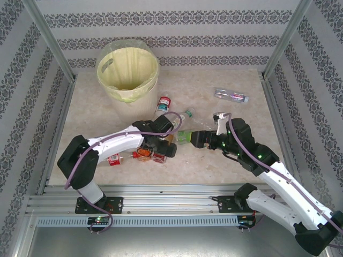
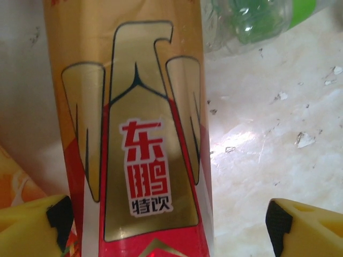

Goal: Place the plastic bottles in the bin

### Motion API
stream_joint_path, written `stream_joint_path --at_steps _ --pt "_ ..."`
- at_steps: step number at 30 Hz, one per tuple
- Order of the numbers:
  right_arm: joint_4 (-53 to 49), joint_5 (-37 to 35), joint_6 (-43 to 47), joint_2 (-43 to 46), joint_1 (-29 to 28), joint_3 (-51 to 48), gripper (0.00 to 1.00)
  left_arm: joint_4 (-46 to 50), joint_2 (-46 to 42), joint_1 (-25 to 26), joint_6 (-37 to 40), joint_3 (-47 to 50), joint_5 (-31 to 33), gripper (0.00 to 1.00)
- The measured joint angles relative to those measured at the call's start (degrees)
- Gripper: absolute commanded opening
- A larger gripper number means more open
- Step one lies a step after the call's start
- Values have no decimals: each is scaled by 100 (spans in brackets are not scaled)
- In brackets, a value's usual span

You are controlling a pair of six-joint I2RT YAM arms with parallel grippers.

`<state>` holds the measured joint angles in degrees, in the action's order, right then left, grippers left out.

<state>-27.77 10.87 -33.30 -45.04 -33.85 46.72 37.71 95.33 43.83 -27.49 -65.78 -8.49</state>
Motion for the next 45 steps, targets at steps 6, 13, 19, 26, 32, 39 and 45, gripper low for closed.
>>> stream_joint_path --at_steps 6,13,19,26,32,39,45 --pt "-2 63 -2 2 37 -35 98 175 396 0 0 -308 24 84" --pt "-2 87 -4 44 111 -52 98 479 756 0 -9 -544 168 78" --pt "22 125 -105 118 151 -179 98 636 831 0 -103 -597 258 70" --pt "61 227 -111 116 151 -197 98 654 743 0 -153 -584 282 60" --pt "227 444 -133 111 225 -201 98 590 140 0 -153 -407 315 57" --pt "514 791 -125 -118 302 -74 98 2 -833 0 -146 -57 35 57" --pt "533 942 -105 -175 302 221 98 -94 -1209 -7 -31 -468 -129 57"
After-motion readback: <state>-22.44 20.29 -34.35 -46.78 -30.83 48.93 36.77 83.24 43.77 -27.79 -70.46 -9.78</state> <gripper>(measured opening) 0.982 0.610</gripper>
